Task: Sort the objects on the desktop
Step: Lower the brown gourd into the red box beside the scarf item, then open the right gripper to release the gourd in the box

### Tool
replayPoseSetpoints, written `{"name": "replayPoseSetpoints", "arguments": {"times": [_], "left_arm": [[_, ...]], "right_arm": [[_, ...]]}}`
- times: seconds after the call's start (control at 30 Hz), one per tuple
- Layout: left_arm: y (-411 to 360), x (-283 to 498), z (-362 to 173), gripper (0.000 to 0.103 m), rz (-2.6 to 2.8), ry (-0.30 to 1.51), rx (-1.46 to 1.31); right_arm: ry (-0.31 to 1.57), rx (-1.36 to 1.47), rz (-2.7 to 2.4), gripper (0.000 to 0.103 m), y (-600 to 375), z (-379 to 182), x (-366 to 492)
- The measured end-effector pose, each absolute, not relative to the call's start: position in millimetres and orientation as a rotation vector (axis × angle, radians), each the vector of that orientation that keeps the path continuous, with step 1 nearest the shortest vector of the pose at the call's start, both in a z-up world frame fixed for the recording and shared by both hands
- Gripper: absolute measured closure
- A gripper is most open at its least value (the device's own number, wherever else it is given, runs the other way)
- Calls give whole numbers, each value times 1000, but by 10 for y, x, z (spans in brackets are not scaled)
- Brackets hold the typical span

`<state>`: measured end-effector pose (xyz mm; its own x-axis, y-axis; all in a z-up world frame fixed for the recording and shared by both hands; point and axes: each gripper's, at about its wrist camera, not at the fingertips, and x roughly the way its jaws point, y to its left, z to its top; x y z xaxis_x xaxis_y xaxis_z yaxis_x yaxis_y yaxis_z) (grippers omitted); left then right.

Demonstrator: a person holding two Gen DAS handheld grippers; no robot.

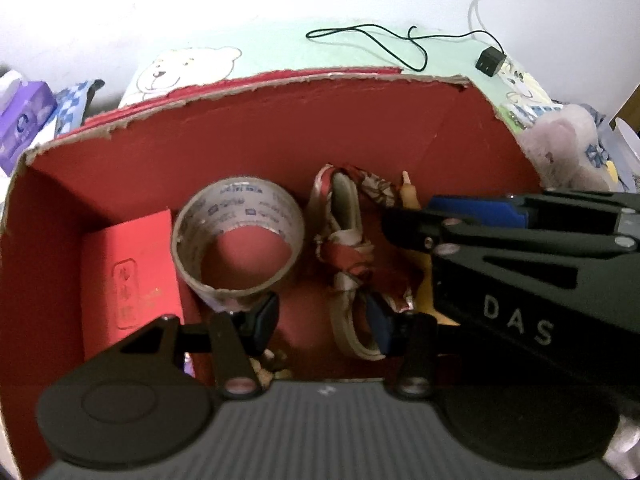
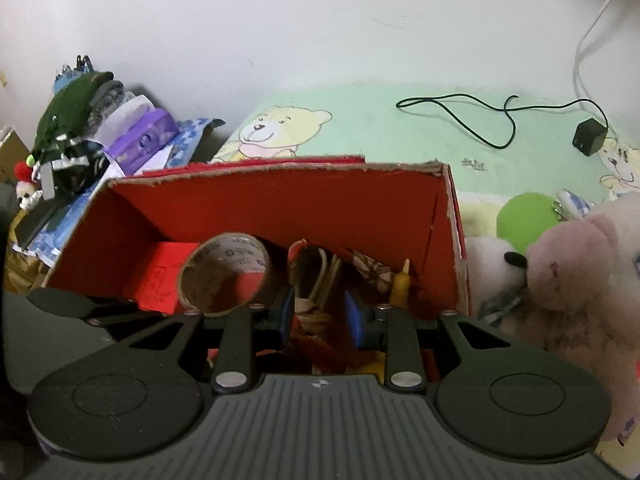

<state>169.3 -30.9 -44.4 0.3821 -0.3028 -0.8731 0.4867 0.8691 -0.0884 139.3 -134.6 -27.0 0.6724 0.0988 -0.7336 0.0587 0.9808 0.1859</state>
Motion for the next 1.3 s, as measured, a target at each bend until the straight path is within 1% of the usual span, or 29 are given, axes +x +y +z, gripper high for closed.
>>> {"name": "replayPoseSetpoints", "arguments": {"times": [0.2,0.3,0.4,0.8,1.3], "left_arm": [[-312,1690,-459,48,-508,1069,200],[-343,1681,-471,46,-503,1066,227],[-377,1668,-488,41,-499,1057,254],[-369,1652,-503,41,-469,1056,254],[-415,1624,-529,40,-435,1042,306]], "right_arm": [[827,240,32,75,-1363,-329,1395],[822,255,36,75,-1355,-342,1383],[812,303,59,75,-1411,-343,1379],[811,313,64,80,-1405,-357,1374],[788,325,61,81,-1413,-360,1345]]}}
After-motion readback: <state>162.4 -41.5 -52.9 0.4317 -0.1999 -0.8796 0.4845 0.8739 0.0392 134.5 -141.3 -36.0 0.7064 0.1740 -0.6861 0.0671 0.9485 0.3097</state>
